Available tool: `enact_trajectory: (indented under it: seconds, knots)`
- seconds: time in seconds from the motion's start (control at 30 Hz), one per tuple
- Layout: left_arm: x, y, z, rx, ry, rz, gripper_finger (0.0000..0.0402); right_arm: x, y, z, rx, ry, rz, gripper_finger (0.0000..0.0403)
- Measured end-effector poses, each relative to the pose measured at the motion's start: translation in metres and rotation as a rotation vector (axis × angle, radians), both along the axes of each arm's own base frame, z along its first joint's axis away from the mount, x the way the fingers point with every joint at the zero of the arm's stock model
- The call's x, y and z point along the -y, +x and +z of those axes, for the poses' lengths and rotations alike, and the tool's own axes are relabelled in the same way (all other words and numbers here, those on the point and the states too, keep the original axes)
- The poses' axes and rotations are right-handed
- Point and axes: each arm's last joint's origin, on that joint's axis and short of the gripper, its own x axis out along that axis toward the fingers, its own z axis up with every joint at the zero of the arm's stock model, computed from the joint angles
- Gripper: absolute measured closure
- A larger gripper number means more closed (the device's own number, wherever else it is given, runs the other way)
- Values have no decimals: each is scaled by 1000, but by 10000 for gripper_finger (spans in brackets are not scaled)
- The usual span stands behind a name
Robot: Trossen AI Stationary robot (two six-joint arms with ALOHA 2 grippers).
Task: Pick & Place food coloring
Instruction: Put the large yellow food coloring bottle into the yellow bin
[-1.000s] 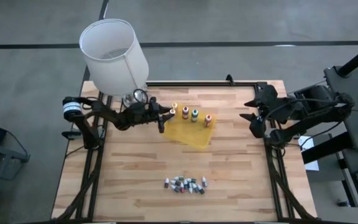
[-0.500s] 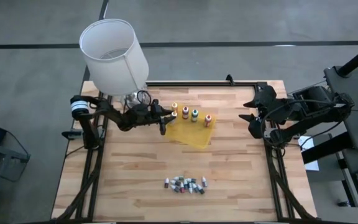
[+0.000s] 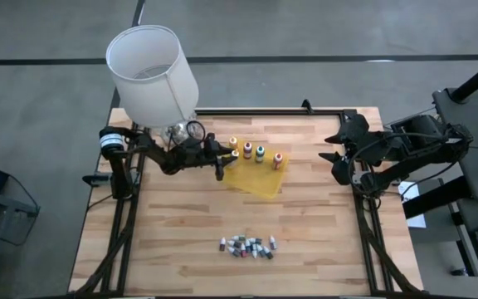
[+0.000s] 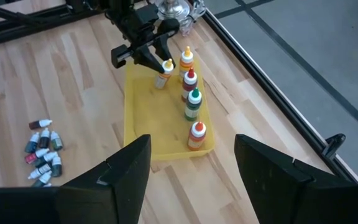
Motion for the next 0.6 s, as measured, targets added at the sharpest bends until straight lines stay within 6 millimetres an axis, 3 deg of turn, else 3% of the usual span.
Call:
enact_trajectory:
  seconds: [0.33, 0.6]
  knots:
    - [-4, 14, 16, 86, 60, -4, 303, 0, 0, 0, 4, 2, -2, 179]
    - [0, 17, 2, 43, 42, -22, 303, 0, 0, 0, 5, 1, -1, 179]
